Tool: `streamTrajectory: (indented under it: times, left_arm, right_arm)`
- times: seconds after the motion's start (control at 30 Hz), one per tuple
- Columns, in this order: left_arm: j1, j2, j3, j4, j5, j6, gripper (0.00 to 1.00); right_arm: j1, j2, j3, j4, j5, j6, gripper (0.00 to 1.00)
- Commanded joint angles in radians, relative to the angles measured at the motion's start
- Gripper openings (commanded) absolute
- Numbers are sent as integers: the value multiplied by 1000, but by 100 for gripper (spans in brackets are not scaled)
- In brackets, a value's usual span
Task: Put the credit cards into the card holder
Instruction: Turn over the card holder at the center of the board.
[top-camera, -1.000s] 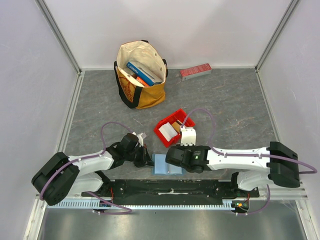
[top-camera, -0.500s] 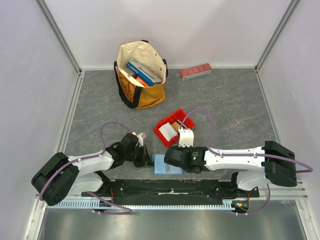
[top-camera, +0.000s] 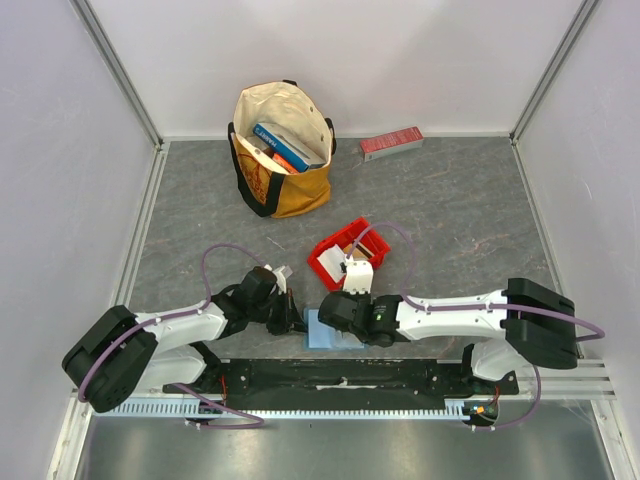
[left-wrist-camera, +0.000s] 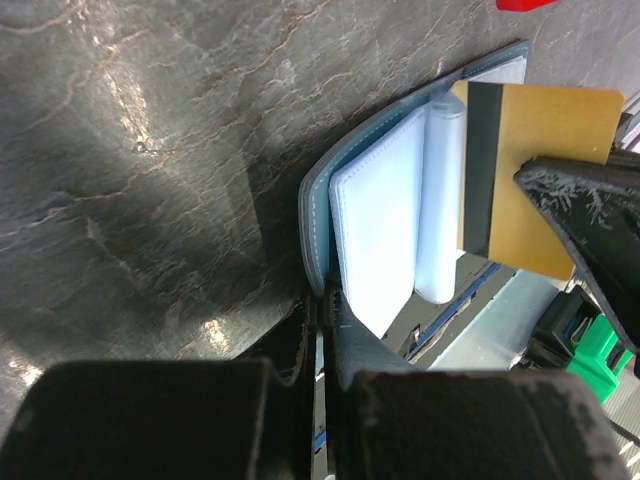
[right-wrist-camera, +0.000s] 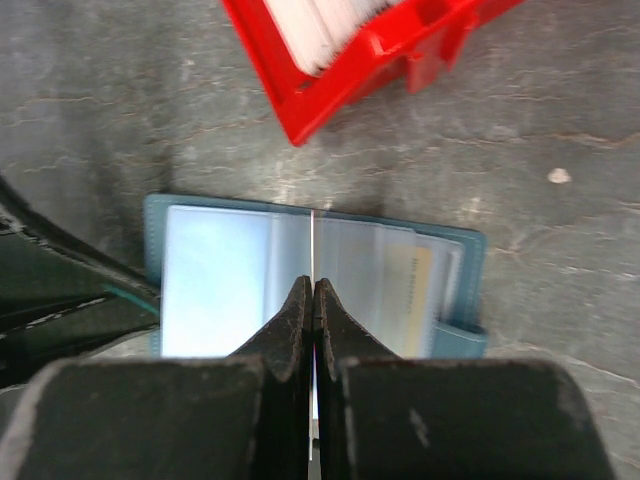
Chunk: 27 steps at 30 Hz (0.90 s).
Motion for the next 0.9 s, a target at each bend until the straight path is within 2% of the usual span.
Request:
streamTrajectory:
  times: [0.0,0.17,0.27,0.37,0.6,0.7,0.87]
  left_arm:
    - [0,2,-16,3,-16,22,2]
    - [0,15,-26,21,-21,14,2]
    - [0,22,-26,24,-26,11,2]
    - [-1,22,-26,26,-27,11,2]
    - [-1,18,-30,26,-23,11,2]
    - [0,13,-29,26,-21,11,2]
    - [0,13,-18,20,-16,13,2]
  right_arm:
    - [-3,-9,-32,156,-138,-54,0]
    - [-3,-115,-61,397,-243,-170,0]
    - [-3,-135,-49,474,-324,-227,0]
    - [-2,-180,-64,477,-314,-226,0]
    - [-6,-327,-148,191,-9,-82,0]
    - [-15,-341,-145,39,16,-39,0]
    - [-19,-304,-129,-21,-5,-16,0]
